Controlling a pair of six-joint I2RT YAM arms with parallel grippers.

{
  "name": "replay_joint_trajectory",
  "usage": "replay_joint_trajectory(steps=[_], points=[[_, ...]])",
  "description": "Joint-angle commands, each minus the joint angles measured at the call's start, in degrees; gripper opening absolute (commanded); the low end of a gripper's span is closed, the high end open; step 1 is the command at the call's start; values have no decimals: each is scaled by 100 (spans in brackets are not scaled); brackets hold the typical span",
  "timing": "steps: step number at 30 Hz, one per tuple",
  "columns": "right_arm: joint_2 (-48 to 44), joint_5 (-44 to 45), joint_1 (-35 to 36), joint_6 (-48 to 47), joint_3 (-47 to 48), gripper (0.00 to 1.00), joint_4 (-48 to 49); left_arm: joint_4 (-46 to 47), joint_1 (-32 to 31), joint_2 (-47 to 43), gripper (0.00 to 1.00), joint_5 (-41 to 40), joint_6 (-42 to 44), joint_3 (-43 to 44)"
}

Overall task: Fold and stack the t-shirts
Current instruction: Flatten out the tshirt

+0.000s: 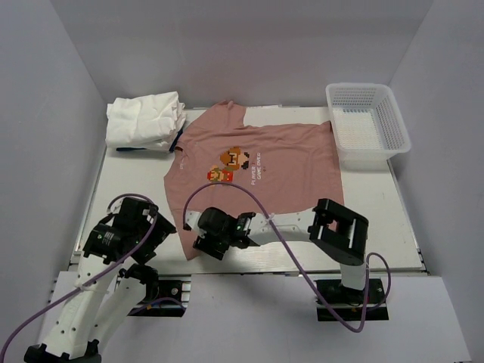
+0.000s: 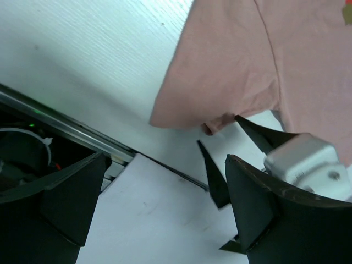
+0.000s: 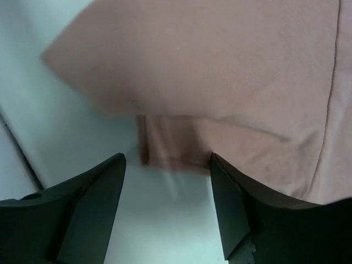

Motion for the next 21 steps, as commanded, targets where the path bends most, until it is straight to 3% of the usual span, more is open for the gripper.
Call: replay_joint_trajectory(steps=[1,3,4,5,6,7,12,16,19,21], points=[[294,724,95,-42,92,68,648,-294,5,92,100,-410,-9,272],[444,863,95,-34,241,60,614,-294,5,206,100,-463,44,273],[636,1004,104,1,450,43,448,-294,5,206,100,-463,114,273],[664,1040,104,63,513,32,360,-294,5,206,100,-463,184,273],[638,1188,130,159,566,7,159,-224,5,206,100,-515,185,273],[612,1172,156,203,549,0,78,-223,5,206,100,-516,237,273],[-125,936,253,704,224,0,-484,84,-48,206,100,-411,343,168],[-741,-2,324,635,-223,0,-941,303,-48,259,100,-200,396,-43],[-1198,-242,341,564,-566,0,-1161,357,-48,329,100,-200,449,-96],[-1427,-252,341,617,-962,44,-1223,357,-48,382,100,-200,510,-96]])
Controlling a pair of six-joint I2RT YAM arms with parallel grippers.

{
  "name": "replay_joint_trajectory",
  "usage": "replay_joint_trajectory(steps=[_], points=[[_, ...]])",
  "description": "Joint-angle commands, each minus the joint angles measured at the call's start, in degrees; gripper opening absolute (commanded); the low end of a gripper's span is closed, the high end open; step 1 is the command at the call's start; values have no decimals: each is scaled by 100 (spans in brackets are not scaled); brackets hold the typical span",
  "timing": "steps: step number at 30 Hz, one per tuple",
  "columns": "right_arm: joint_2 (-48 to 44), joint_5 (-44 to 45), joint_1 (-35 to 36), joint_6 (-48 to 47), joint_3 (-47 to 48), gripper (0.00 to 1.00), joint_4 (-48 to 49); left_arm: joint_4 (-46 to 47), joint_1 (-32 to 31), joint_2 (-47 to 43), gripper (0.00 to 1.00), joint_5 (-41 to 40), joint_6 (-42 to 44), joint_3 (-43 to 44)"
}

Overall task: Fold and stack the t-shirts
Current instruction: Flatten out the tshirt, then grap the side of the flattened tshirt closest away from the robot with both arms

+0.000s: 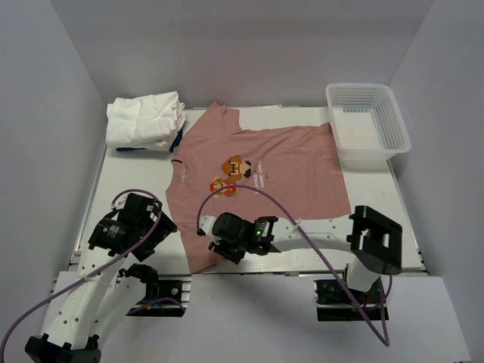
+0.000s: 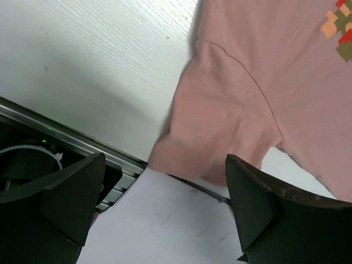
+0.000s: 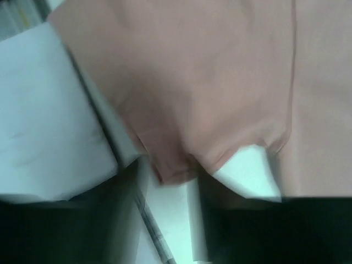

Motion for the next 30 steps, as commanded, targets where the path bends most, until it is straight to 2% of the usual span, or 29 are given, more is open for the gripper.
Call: replay_joint_trajectory(steps=[1,2,5,7,8,9,11,13,14,16,17,21,24,25,30], points=[[-352,-385,59,114,-386,65,-417,147,-15,56,100,43,171,-22],[-405,-385,59,202,-482,90,-417,147,-15,135,100,104,250,-22],[-668,-141,33,658,-614,90,-181,261,-15,337,100,506,478,-83],[-1239,97,-90,1281,-842,90,40,383,-15,451,100,928,873,-276],[-1397,612,-108,1484,-1061,90,171,532,-15,522,100,1418,997,-355],[-1938,721,-308,1651,-1289,90,155,655,-67,522,100,1675,1172,-582],[-2424,1221,-826,2590,-1493,90,76,954,-68,427,100,2350,1253,-873],[-3161,1713,-1274,3695,-1870,90,-798,1017,-68,286,100,2765,1253,-1417],[-3165,1803,-1564,4188,-1872,90,-803,1078,-68,285,100,2907,1253,-1532],[-3760,2040,-1855,4674,-2161,90,-1520,1079,-68,-12,96,3179,1131,-1752],[-3867,2137,-2274,5129,-2266,90,-1672,1183,-68,-127,95,3250,1130,-2040],[-4448,2174,-2979,5195,-2592,90,-2007,1412,-68,-103,83,3190,1042,-2325],[-4300,2112,-3559,5160,-2557,90,-2148,1867,-121,239,78,2997,1042,-2474],[-4212,2068,-3631,5194,-2540,90,-2183,1965,-121,380,73,2857,1042,-2474],[-4123,1839,-4298,5186,-2802,90,-2078,2783,-235,1066,69,2505,928,-2527]])
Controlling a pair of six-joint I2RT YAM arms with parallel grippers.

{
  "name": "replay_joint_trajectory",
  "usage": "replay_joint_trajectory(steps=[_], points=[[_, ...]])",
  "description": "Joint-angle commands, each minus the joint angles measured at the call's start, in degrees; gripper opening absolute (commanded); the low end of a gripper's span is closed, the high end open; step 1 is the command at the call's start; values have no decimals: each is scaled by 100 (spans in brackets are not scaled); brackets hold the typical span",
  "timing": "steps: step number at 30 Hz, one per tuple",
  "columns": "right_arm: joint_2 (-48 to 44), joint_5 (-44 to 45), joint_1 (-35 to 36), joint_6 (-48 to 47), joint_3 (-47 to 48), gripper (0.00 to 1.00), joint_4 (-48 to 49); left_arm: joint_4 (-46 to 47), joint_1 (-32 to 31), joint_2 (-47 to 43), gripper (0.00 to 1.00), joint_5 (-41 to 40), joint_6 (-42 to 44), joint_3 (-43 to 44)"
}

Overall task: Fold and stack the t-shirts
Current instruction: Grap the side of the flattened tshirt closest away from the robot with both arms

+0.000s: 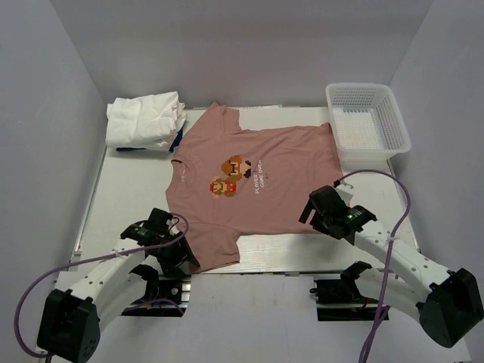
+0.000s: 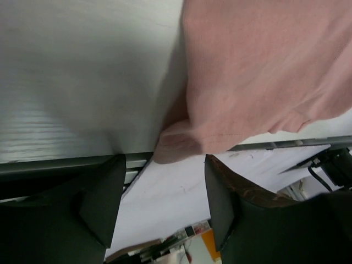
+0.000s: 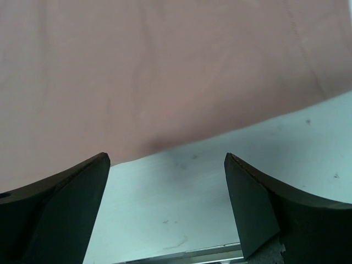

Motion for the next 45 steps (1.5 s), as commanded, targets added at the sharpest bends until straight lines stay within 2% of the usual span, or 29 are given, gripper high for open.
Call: replay_joint_trajectory(steps=[1,4,8,9,11,12,14,15,22,32,36,38,40,41,43,44,45], points=[[-47,-169,-437,237,-226,90,-74,914,-60,291,68,-302,-119,-52],[-214,-188,-1017,264,-551,90,-21,1310,-209,590,64,-197,-172,-201],[-240,-363,-1493,71,-622,90,85,1539,-428,889,50,-170,-313,-202],[-205,-381,-1563,27,-674,90,207,1540,-507,959,42,-223,-313,-124],[-161,-600,-1844,-104,-771,90,295,1593,-569,1161,35,-284,-313,17],[-83,-662,-1984,-140,-876,90,470,1593,-622,1240,20,-424,-313,174],[-12,-933,-2152,-263,-929,90,559,1357,-622,1433,3,-644,-313,395],[93,-996,-2274,-377,-930,90,655,1277,-622,1487,0,-950,-313,639],[234,-900,-2785,-773,-736,90,700,1057,-675,1233,0,-1295,-313,1353],[691,-1182,-3558,-1186,-727,89,1043,1057,-675,1284,0,-1041,-313,1766],[832,-1225,-3813,-1291,-754,73,1262,1057,-675,1285,0,-988,-313,1925],[981,-1462,-3840,-1292,-728,62,1333,1057,-675,1285,0,-988,-313,1995],[1042,-1586,-3840,-1309,-789,56,1394,1057,-675,1434,0,-988,-313,2144],[1069,-1577,-3849,-1318,-798,46,1412,1057,-675,1434,0,-936,-313,2232],[1095,-1559,-3840,-1362,-824,33,1421,1057,-675,1513,0,-935,-313,2372],[1087,-1577,-3840,-1397,-816,20,1395,1057,-675,1600,0,-935,-313,2373],[1043,-1594,-3840,-1397,-789,13,1377,1057,-675,1697,0,-935,-313,2469]])
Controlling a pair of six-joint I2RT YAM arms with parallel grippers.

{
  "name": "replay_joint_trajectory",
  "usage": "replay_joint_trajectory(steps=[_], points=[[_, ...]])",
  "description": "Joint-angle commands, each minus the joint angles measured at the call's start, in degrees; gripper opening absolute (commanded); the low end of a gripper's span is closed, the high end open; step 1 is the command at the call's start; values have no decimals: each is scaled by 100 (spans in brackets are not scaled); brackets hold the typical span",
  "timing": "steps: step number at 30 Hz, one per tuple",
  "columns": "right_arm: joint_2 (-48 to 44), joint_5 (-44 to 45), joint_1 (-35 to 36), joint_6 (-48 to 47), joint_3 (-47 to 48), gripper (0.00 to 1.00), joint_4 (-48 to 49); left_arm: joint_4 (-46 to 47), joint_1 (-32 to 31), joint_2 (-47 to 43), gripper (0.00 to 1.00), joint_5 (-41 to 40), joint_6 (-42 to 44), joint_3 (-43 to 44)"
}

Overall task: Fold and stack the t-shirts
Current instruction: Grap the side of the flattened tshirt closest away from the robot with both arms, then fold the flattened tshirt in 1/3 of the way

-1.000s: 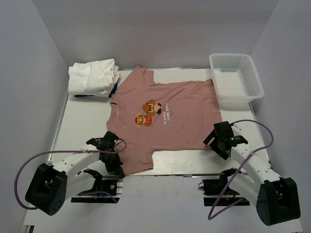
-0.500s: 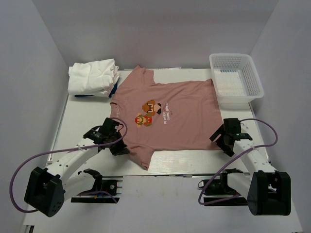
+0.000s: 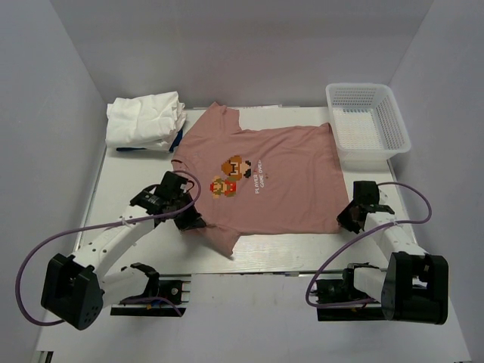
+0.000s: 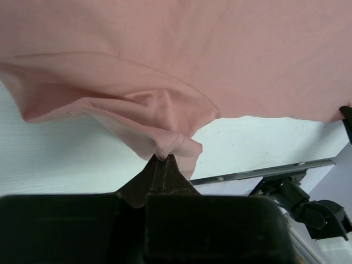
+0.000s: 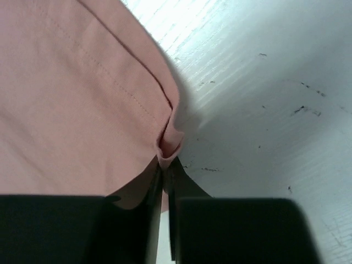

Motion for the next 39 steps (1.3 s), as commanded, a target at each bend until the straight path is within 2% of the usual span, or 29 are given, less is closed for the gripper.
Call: replay_joint_trajectory(steps=[1,2,9,15,19,23,27,28,31,32,33,34,35,36,37,38,39], points=[[46,-239,13,-199,30,8,-61,51,81,187,0,77,-7,424],[11,-196,13,-244,153,0,-140,51,81,188,0,77,-7,503],[63,-274,22,-569,1004,0,-386,359,143,706,0,-695,-7,1504],[380,-337,22,-648,1612,0,-343,53,257,1601,0,-1592,46,2926],[861,-213,13,-736,2296,0,-334,112,459,2559,0,-1874,274,3684],[1459,-248,-4,-780,2808,0,-334,288,617,3060,0,-2120,415,4282],[1935,-292,13,-789,3335,0,-299,928,837,3290,0,-2279,845,4406],[2153,-266,5,-806,3440,0,-273,1330,837,3291,0,-2279,1046,4406],[2461,-135,22,-833,3774,0,-316,2158,943,3615,0,-1955,1546,4449],[2498,-108,13,-868,3801,0,-325,2161,1004,3755,0,-1954,1549,4581],[2542,-108,13,-781,3819,2,-334,2161,1004,3904,0,-1954,1627,4730],[2621,-73,22,-780,3863,8,-325,2082,1004,4228,0,-1954,1697,5001],[2656,-29,13,-754,3959,25,-386,2021,1074,4388,0,-1954,1750,5143],[2683,-11,22,-754,3968,31,-430,2020,1127,4554,1,-1954,1812,5292],[2700,6,31,-754,4003,39,-439,1829,1127,4739,8,-1954,1882,5659],[2640,15,31,-737,4021,51,-483,1609,1188,5124,44,-1954,1883,5924],[2613,33,57,-754,4039,66,-509,1363,1189,5319,76,-1954,1944,6492]])
